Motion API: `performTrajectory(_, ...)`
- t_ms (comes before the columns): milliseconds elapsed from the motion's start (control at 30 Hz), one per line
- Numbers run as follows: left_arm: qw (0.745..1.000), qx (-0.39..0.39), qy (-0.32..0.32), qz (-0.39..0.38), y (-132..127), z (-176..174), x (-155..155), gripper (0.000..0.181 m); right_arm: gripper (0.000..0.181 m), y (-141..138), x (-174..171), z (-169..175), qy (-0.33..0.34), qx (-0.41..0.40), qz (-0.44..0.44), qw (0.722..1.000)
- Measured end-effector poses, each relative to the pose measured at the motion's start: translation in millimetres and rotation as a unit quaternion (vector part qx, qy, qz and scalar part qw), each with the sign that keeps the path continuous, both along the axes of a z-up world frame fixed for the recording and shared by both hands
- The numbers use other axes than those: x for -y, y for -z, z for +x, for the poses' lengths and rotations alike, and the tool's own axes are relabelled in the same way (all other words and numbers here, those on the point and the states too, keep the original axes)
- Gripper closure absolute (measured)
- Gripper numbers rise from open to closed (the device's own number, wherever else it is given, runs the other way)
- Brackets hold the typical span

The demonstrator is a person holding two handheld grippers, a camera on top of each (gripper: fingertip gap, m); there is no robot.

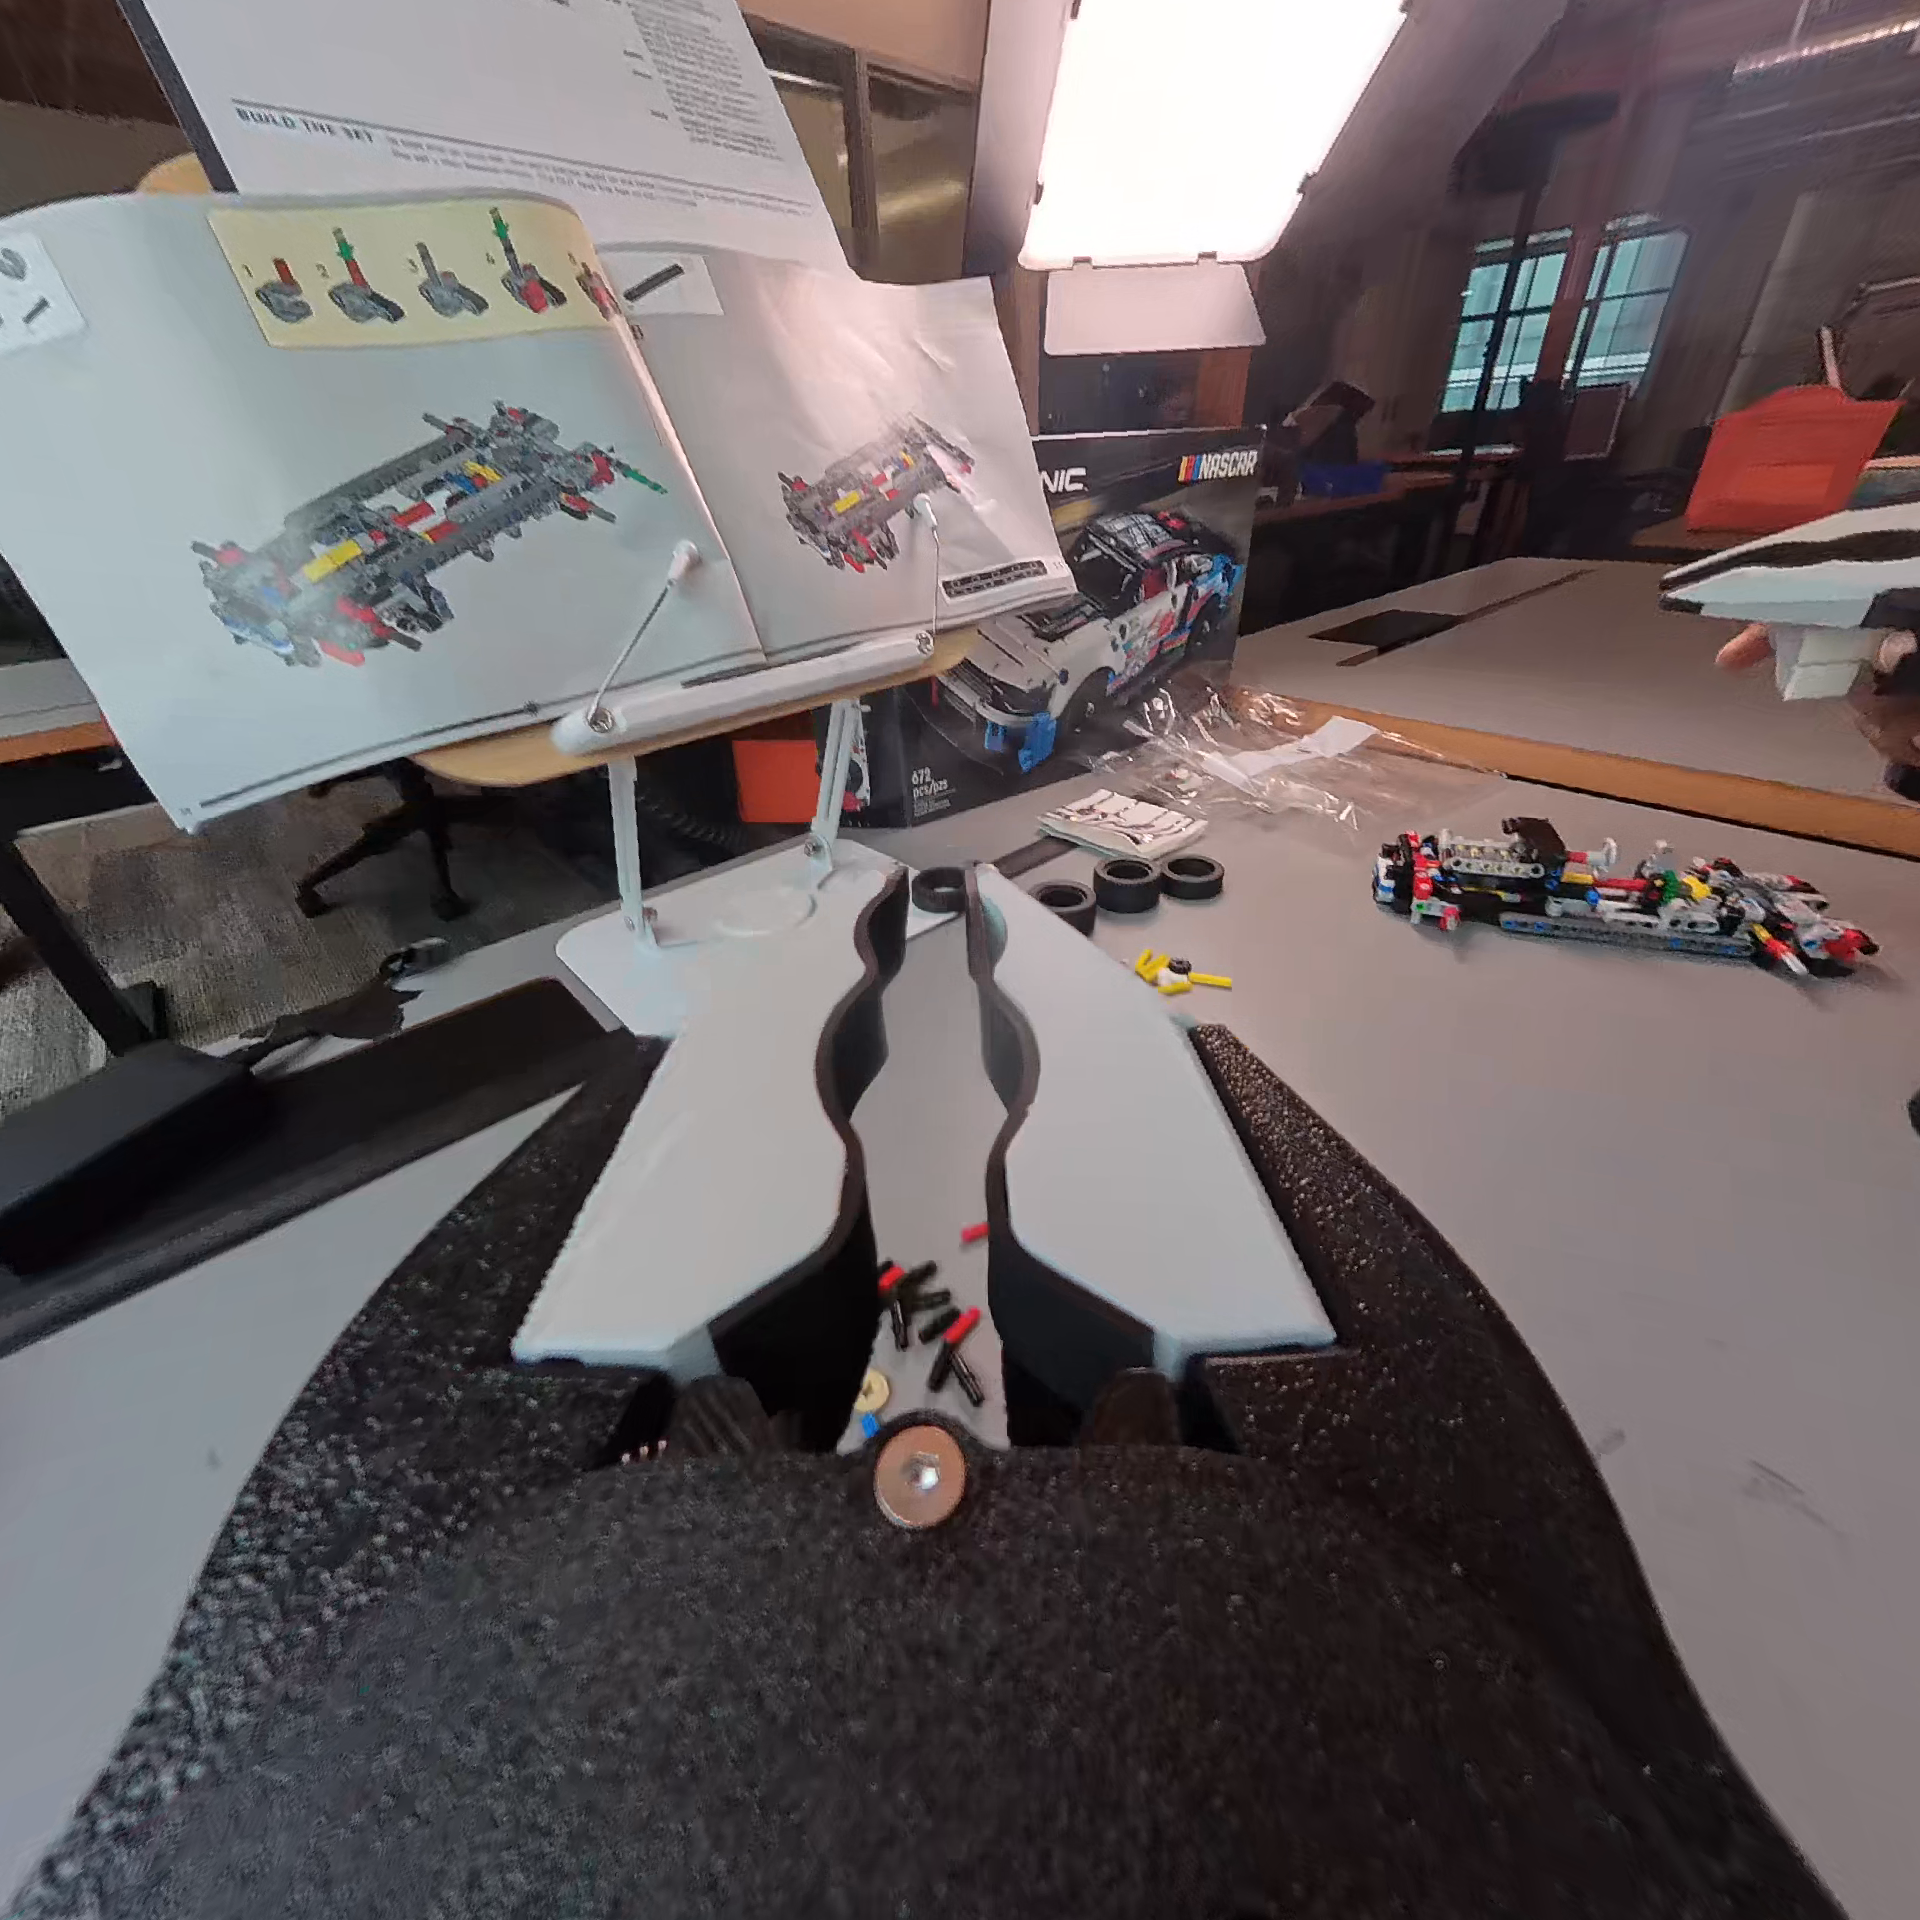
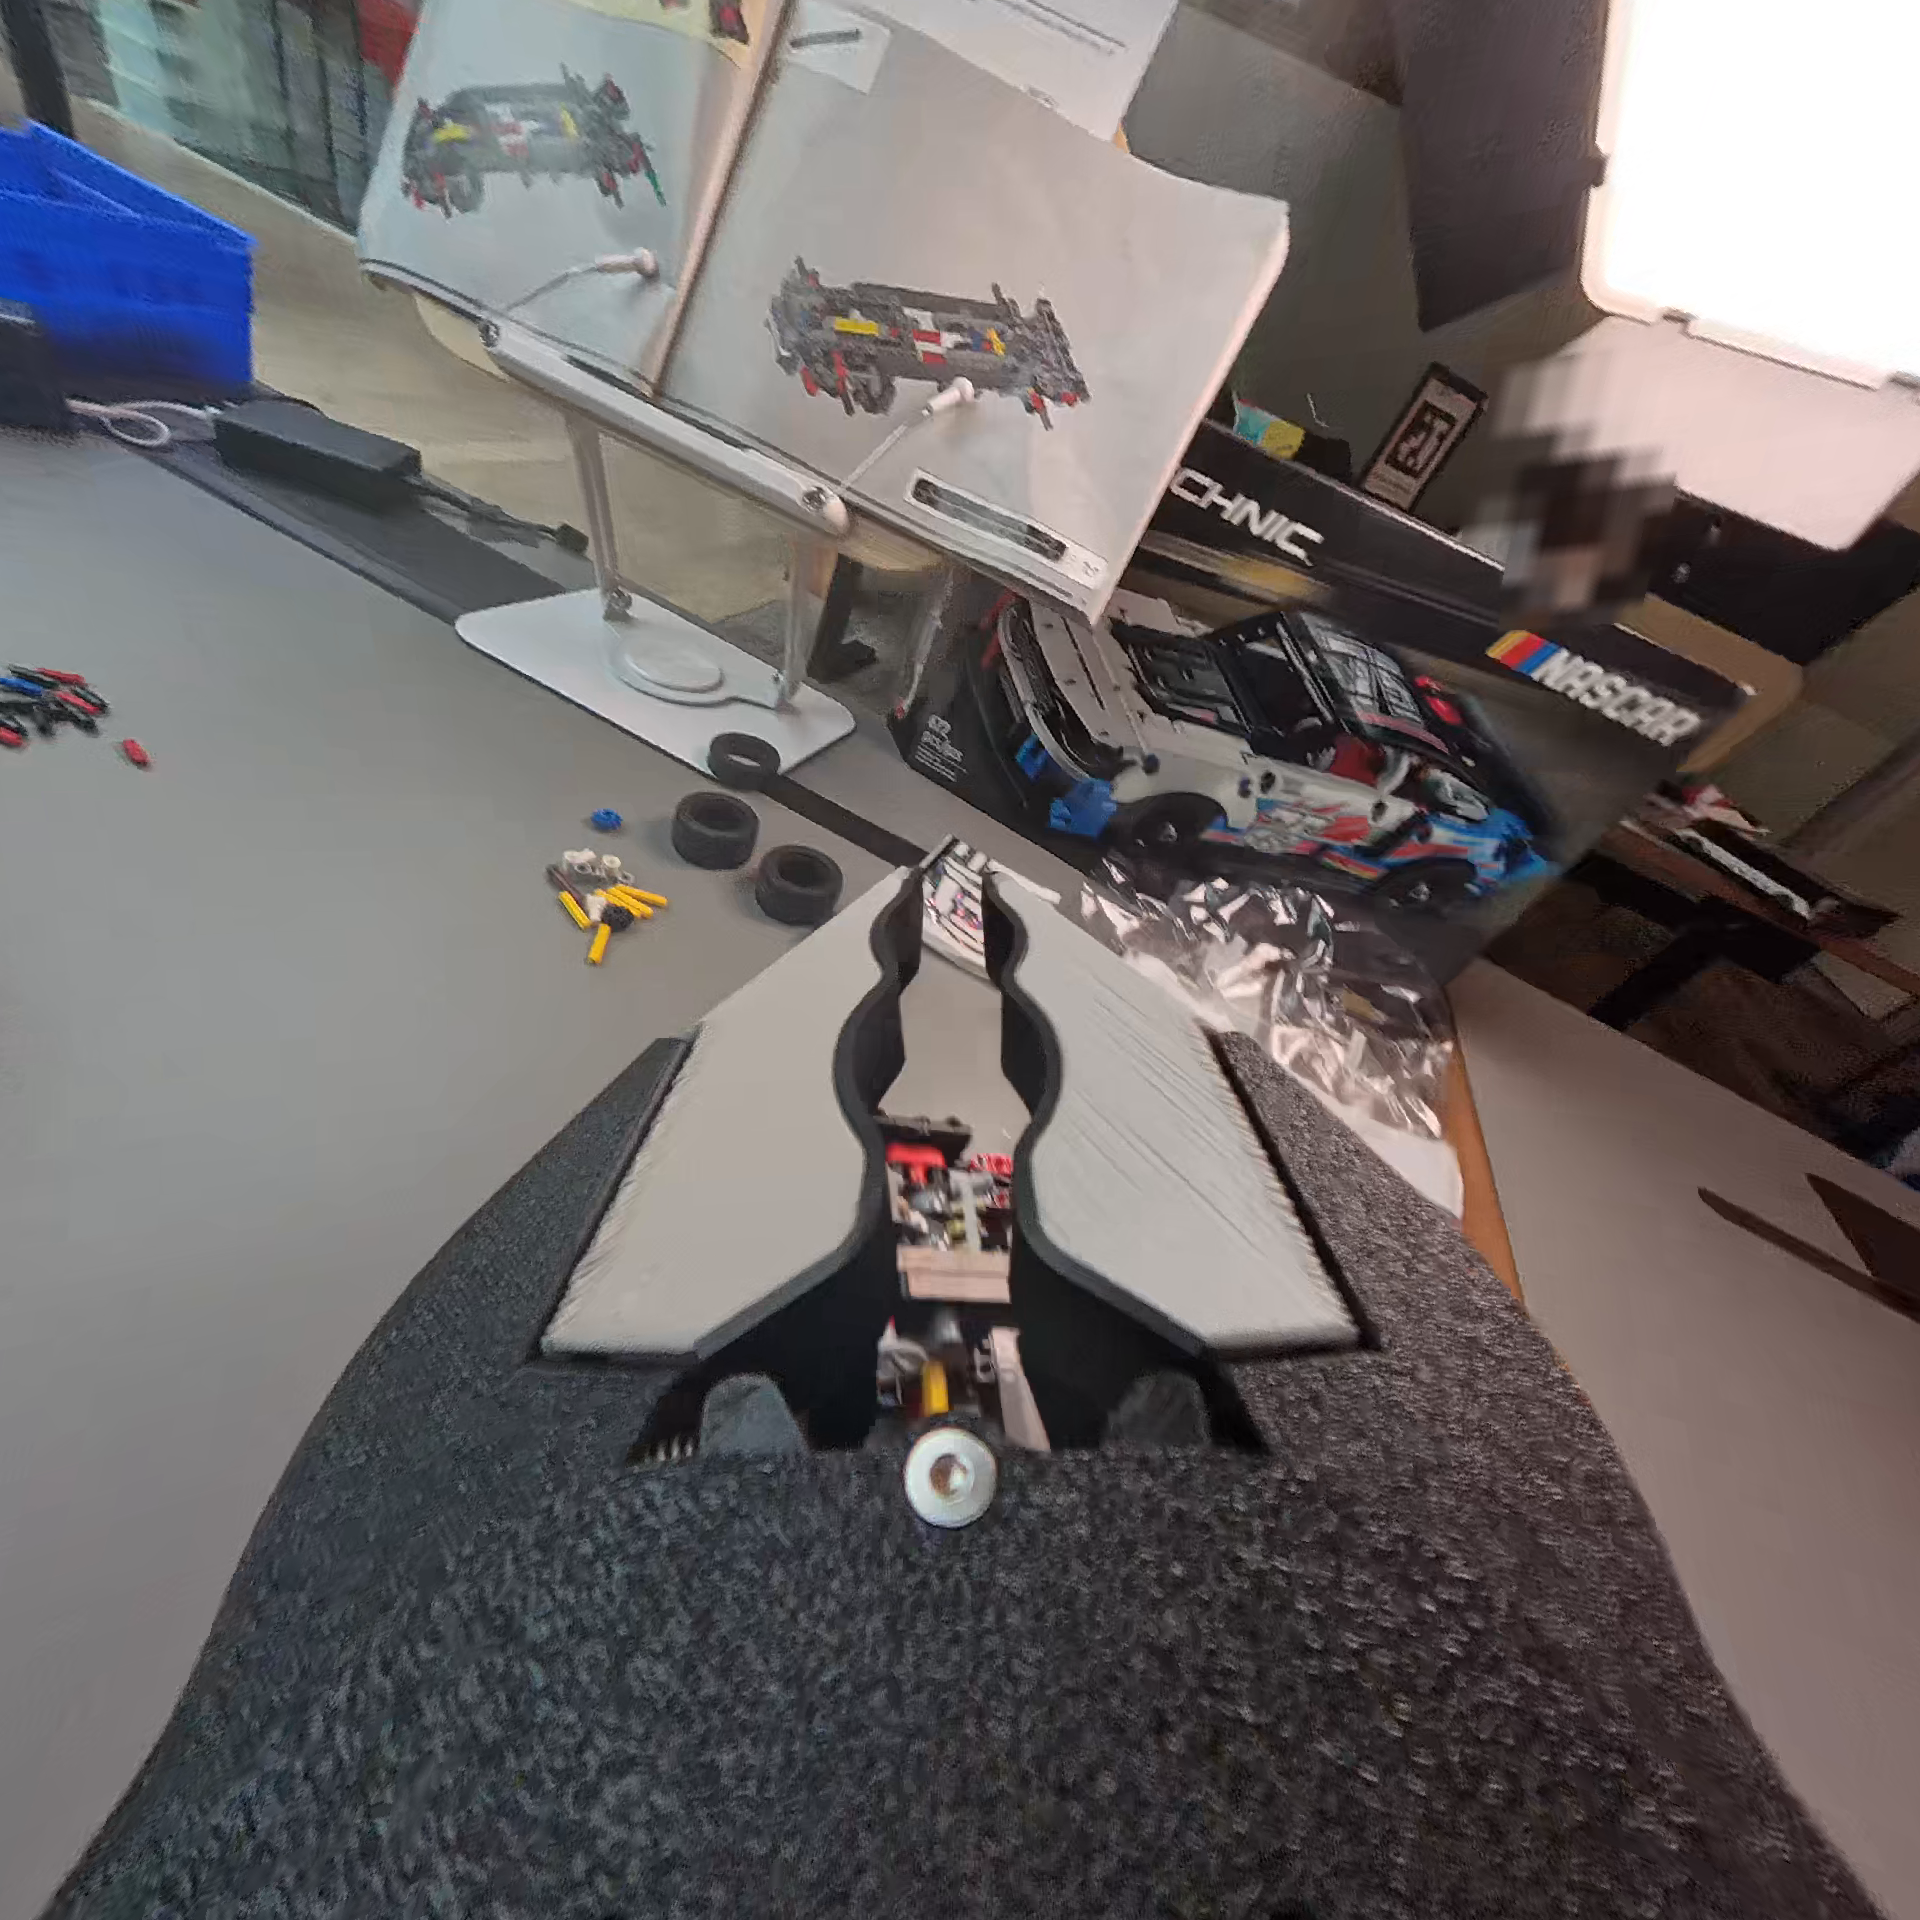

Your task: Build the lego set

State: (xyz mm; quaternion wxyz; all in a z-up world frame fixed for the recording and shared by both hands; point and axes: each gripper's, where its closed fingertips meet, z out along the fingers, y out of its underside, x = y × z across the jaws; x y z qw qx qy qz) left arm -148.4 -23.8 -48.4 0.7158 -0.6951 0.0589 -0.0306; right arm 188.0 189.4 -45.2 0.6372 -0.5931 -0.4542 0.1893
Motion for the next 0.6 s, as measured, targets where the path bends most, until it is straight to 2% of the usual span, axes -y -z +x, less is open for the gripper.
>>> performTrajectory(33,1.000,0.004,0.003,-0.011,7,6,8,0.165,0.165,6,-6,20,0.014,0.014,-0.015,1.000)
performTrajectory(100,0.999,0.011,0.010,-0.028,19,17,22,0.157,0.138,33,-16,53,0.030,0.072,-0.083,0.993)
performTrajectory(167,0.999,0.007,0.008,-0.038,30,21,30,0.155,0.114,70,-23,78,0.034,0.145,-0.167,0.975)
performTrajectory(233,0.999,0.010,0.013,-0.043,37,26,31,0.154,0.100,107,-25,95,0.033,0.214,-0.227,0.949)
performTrajectory(367,0.998,0.021,0.042,-0.048,40,43,22,0.150,0.094,158,-19,89,0.010,0.273,-0.304,0.913)
performTrajectory(467,0.996,0.012,0.068,-0.060,51,58,20,0.150,0.118,185,-13,79,0.003,0.331,-0.315,0.890)
performTrajectory(600,0.993,-0.004,0.086,-0.085,72,70,24,0.150,0.128,184,-4,58,-0.025,0.350,-0.285,0.892)
